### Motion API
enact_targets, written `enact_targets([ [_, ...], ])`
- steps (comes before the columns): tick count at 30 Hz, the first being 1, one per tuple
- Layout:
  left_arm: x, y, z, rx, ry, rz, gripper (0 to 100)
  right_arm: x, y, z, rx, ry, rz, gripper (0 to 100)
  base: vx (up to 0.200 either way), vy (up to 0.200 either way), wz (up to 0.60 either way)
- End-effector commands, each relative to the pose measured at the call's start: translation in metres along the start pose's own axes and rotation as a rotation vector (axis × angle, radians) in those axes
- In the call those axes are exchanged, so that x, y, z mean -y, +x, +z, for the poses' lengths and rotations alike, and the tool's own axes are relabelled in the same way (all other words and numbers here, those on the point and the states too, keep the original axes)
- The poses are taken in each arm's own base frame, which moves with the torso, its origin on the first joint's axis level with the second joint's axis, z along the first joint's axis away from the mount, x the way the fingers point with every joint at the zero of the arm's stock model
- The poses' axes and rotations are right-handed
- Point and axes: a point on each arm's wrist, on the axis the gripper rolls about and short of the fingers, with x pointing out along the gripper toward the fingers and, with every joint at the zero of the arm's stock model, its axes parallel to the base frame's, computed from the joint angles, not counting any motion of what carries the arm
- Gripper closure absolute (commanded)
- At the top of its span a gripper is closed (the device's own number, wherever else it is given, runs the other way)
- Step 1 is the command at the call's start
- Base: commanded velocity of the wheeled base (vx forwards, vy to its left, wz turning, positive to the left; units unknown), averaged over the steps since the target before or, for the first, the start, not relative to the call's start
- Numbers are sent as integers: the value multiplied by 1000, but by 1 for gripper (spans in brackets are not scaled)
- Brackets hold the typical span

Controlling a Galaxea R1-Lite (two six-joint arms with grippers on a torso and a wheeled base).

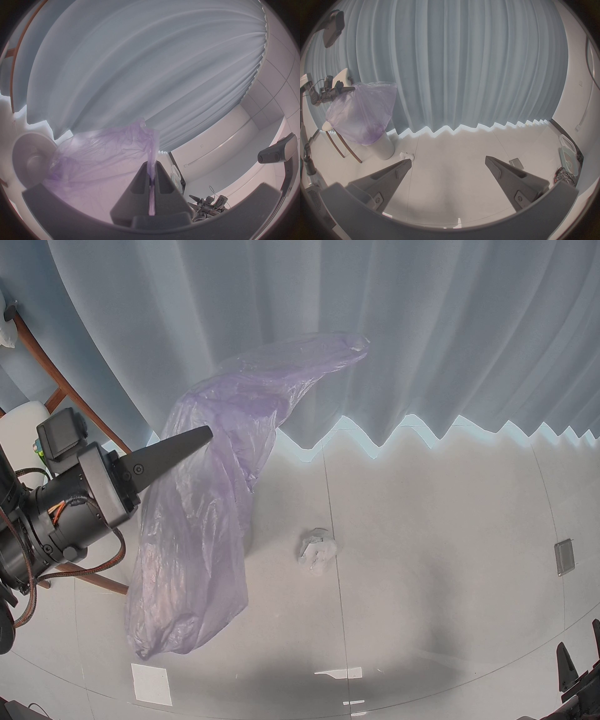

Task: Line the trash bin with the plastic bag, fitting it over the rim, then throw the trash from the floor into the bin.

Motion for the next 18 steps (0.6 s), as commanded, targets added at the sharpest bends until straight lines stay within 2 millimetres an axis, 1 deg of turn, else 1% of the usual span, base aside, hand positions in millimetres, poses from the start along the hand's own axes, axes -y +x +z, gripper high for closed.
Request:
enact_targets([
  [1, 3, 1, 1, 12, 5, -21, 100, 0, -1, -2, 12, 0, 1, 0, 0, 0, 0],
  [6, 6, 1, 3, 43, 20, -46, 100, 0, -1, -2, 12, 0, 1, 0, 0, 0, 0],
  [18, 8, 1, 3, 43, 20, -58, 100, 0, -1, -2, 12, 0, 1, 0, 0, 0, 0],
])
